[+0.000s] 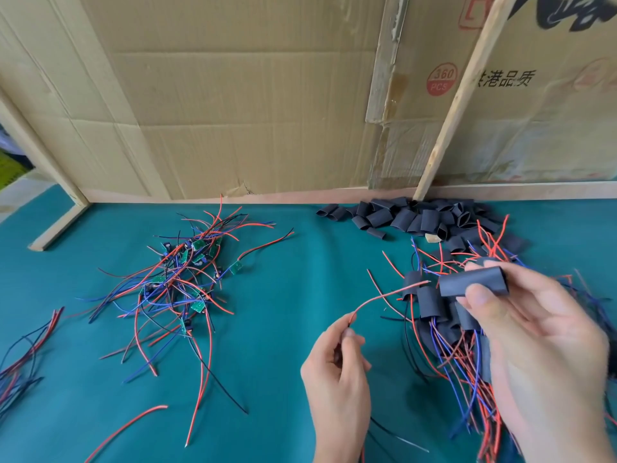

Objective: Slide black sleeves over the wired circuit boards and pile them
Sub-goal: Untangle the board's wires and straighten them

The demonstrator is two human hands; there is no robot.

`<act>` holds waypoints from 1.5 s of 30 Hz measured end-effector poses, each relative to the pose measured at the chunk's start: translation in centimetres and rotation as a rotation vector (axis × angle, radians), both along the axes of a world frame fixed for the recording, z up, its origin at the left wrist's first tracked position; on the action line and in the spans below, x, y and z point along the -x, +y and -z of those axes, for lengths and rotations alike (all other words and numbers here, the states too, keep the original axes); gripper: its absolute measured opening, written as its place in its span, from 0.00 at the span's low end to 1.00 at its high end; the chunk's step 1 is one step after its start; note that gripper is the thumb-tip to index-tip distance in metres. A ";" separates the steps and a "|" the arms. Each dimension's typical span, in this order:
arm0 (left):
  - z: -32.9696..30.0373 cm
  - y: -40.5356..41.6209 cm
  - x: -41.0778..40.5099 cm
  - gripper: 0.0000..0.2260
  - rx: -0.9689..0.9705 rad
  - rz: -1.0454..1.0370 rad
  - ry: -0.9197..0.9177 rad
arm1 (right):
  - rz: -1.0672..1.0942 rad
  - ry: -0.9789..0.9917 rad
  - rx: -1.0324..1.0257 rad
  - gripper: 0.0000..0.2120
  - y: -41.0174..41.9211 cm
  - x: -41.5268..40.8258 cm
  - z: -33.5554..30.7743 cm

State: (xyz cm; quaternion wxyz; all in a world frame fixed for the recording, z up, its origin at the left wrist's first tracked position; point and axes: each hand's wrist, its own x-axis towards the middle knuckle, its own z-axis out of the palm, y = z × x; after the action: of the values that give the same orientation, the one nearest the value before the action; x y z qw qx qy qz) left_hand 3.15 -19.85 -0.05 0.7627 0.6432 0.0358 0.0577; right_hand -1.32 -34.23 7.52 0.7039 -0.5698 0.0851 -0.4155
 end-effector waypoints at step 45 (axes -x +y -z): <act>0.2 0.7 0.4 0.25 -0.141 0.161 -0.083 | -0.172 0.453 0.127 0.08 3.0 -4.6 4.6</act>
State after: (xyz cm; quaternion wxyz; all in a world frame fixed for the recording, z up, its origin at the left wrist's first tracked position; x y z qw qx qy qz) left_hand 2.76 -19.20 -0.22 0.7187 0.6930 -0.0517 0.0251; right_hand 3.32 -31.20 2.97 0.6623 -0.6967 0.1655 -0.2203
